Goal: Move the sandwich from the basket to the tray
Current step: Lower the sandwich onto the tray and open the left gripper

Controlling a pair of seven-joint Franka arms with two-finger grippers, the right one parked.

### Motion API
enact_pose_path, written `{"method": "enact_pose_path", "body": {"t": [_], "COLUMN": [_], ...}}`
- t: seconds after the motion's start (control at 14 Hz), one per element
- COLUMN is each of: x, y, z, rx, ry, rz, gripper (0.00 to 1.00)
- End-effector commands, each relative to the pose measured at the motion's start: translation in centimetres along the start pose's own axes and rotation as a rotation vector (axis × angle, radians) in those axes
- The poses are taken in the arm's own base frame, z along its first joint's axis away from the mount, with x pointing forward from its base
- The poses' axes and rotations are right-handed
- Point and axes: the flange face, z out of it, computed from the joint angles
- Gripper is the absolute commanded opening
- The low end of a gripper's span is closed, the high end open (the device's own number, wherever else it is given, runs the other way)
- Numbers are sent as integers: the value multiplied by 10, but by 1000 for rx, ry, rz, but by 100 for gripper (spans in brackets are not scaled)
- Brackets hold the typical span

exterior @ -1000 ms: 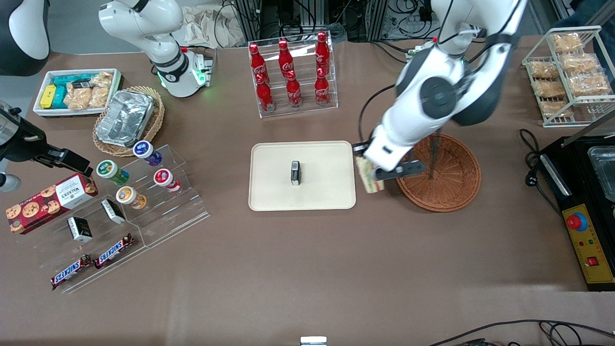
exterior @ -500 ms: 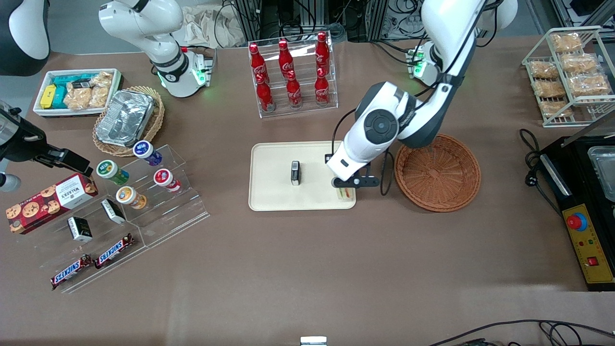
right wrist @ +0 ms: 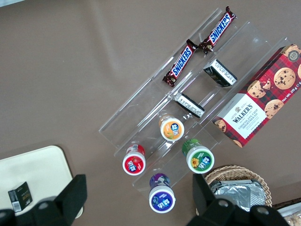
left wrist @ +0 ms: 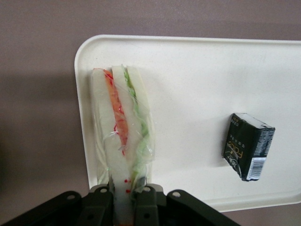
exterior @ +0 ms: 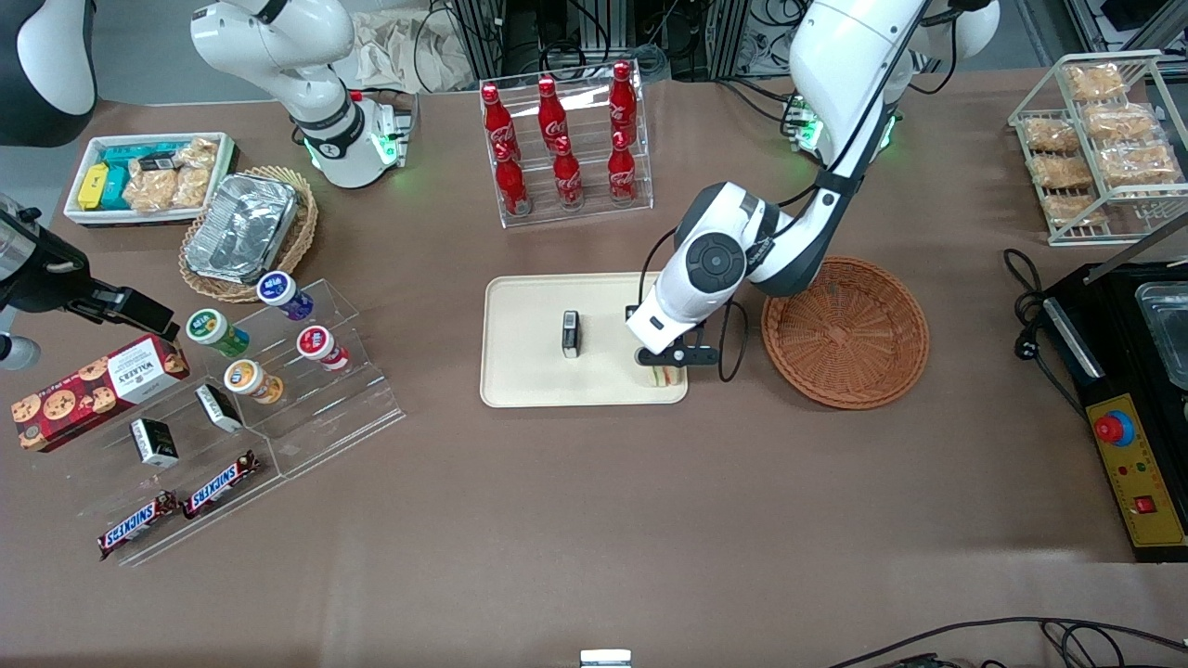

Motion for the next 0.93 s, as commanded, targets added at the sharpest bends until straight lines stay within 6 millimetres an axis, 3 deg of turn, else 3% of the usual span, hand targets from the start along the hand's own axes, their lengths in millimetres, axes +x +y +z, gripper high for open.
{"method": "enact_pose_path", "body": {"t": [0.0, 0.21, 0.36, 0.57, 0.71, 0.86], "x": [-1, 1, 4, 30, 27, 38], "y": [2, 0, -10, -81, -97, -139], "z": [-4, -16, -46, -118, -161, -204], "rx": [-12, -14, -14, -8, -3, -33], "ry": [11, 22, 17, -46, -66, -20], "rz": [16, 8, -8, -139, -152, -210], "gripper": [100, 100, 100, 100, 100, 100]}}
